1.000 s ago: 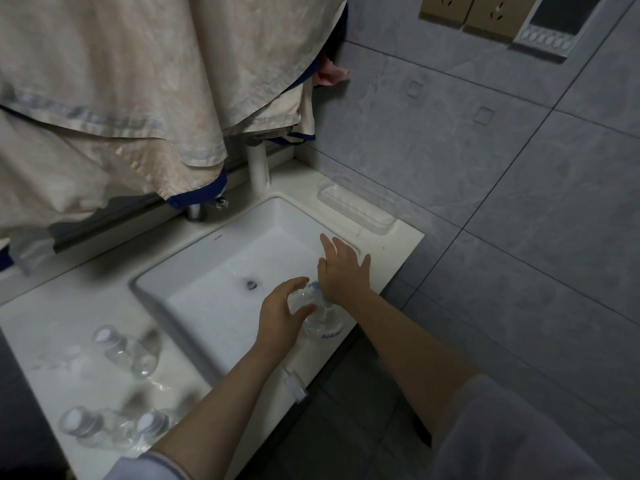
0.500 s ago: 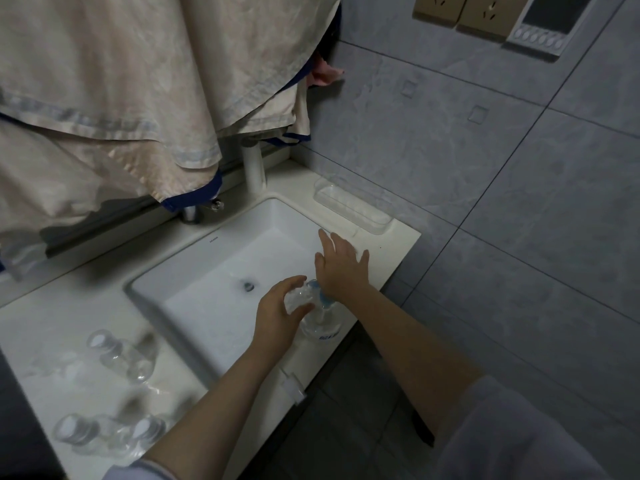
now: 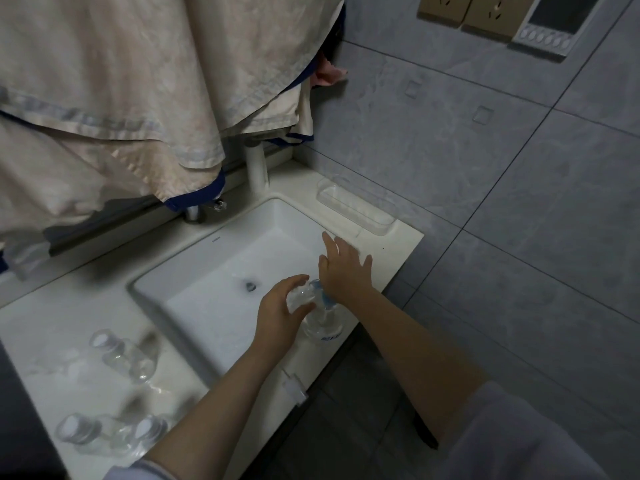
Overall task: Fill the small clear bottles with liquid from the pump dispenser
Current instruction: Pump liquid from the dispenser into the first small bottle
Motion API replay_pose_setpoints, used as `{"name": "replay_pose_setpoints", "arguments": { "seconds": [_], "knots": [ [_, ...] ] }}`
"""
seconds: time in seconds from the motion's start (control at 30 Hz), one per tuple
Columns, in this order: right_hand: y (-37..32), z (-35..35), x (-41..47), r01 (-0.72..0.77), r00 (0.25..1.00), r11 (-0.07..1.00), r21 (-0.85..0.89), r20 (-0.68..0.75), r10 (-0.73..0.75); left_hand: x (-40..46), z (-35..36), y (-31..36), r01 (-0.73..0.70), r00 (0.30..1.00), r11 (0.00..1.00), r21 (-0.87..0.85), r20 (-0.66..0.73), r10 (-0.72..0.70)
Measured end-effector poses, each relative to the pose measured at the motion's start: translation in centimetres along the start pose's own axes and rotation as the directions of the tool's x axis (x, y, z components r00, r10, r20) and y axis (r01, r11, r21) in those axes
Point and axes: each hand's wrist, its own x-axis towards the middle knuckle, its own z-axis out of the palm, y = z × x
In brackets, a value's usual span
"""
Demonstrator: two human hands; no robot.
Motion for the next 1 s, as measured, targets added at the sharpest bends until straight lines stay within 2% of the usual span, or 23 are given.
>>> {"name": "replay_pose_setpoints", "arguments": {
  "seconds": [0.13, 0.3, 0.43, 0.53, 0.7, 0.87, 1.0],
  "knots": [
    [0.13, 0.57, -0.32, -0.018, 0.998, 1.000, 0.010, 0.068, 0.017, -0.23, 0.03, -0.33, -0.001, 1.000, 0.999, 0.036, 0.014, 0.000],
    [0.02, -0.27, 0.00, 0.025, 1.000, 0.998, -0.051, 0.011, -0.025, -0.06, 0.03, -0.01, 0.019, 1.000, 1.000, 0.004, 0.004, -0.019],
    [-0.01, 0.17, -0.23, -0.029, 0.999, 0.999, 0.042, 0.047, 0.027, -0.03, -0.02, -0.14, -0.011, 1.000, 0.999, 0.031, 0.009, 0.010],
    [0.09, 0.45, -0.37, -0.028, 0.998, 0.999, 0.017, 0.061, 0.027, -0.29, 0.04, -0.14, 0.018, 1.000, 1.000, 0.009, 0.013, -0.018],
    [-0.12, -0.29, -0.03, 0.025, 0.999, 0.999, -0.044, -0.034, -0.027, -0.11, -0.03, 0.20, 0.018, 1.000, 1.000, -0.007, 0.004, -0.018],
    [0.13, 0.54, -0.47, -0.026, 0.998, 0.999, 0.042, 0.054, 0.024, -0.36, 0.02, -0.15, 0.008, 1.000, 1.000, 0.009, 0.014, -0.008],
    [0.12, -0.04, -0.06, 0.025, 1.000, 0.998, -0.058, 0.001, -0.025, -0.19, -0.12, 0.01, 0.010, 1.000, 1.000, 0.005, 0.025, -0.010]
  ]
}}
